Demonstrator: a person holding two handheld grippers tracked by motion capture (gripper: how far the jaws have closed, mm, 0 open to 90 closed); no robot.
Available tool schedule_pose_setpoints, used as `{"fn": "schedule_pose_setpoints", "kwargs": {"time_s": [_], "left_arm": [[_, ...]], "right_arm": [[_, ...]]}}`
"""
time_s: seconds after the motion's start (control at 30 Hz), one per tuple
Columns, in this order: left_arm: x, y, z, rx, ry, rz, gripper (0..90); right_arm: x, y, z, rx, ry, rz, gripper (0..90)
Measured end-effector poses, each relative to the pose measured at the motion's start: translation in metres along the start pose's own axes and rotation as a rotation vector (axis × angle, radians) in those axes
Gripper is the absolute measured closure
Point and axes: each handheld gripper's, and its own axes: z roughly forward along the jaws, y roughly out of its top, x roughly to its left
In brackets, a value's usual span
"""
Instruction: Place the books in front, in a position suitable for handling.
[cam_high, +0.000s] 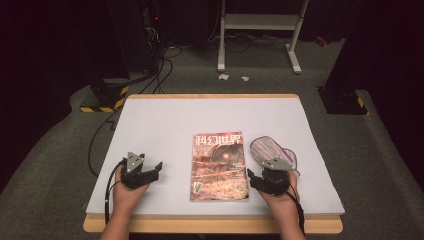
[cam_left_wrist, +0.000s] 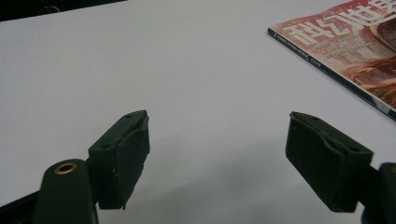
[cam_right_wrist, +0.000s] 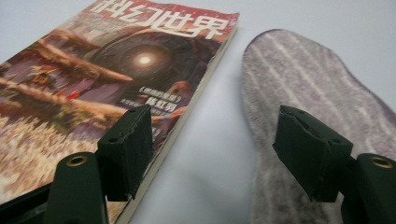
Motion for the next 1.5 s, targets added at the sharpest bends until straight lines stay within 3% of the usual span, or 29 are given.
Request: {"fn": "schedule_pose_setpoints", "kwargs": {"time_s": [0.17, 0.27, 0.33, 0.4, 0.57, 0.83, 0.93, 1.07, 1.17, 1.4, 1.5], "left_arm": [[0.0, 0.001, -0.001, -0.006, 0.012, -0.009, 22.8], [-0.003, 0.002, -0.002, -0.001, -0.018, -0.017, 23.0], [-0.01, 0.004, -0.004, -0.001, -0.033, -0.001, 23.0], [-0.021, 0.007, -0.006, 0.0, -0.066, 0.023, 23.0], [-0.049, 0.012, -0.006, 0.011, -0.174, 0.034, 23.3], [-0.091, 0.015, 0.003, 0.087, -0.307, 0.044, 23.8], [-0.104, 0.015, 0.007, 0.115, -0.346, 0.07, 23.0], [-0.112, 0.014, 0.012, 0.146, -0.377, 0.067, 21.9], [-0.116, 0.014, 0.016, 0.174, -0.403, 0.043, 21.5], [-0.119, 0.014, 0.018, 0.197, -0.41, 0.039, 23.1], [-0.119, 0.015, 0.018, 0.204, -0.418, 0.018, 24.7]], "right_arm": [[0.006, -0.005, 0.005, 0.021, 0.022, -0.012, 28.3], [0.011, -0.007, 0.009, 0.037, 0.036, -0.023, 28.8], [0.013, -0.008, 0.012, 0.046, 0.043, -0.025, 29.0], [0.016, -0.008, 0.013, 0.051, 0.047, -0.027, 29.6], [0.021, -0.008, 0.015, 0.059, 0.063, -0.032, 31.2], [0.031, -0.01, 0.02, 0.083, 0.107, -0.047, 34.4], [0.033, -0.012, 0.023, 0.096, 0.136, -0.048, 33.4], [0.035, -0.014, 0.026, 0.11, 0.146, -0.04, 31.5], [0.034, -0.013, 0.028, 0.123, 0.165, -0.009, 31.0], [0.034, -0.015, 0.028, 0.123, 0.172, 0.003, 31.3], [0.034, -0.014, 0.028, 0.126, 0.172, 0.005, 31.5]]}}
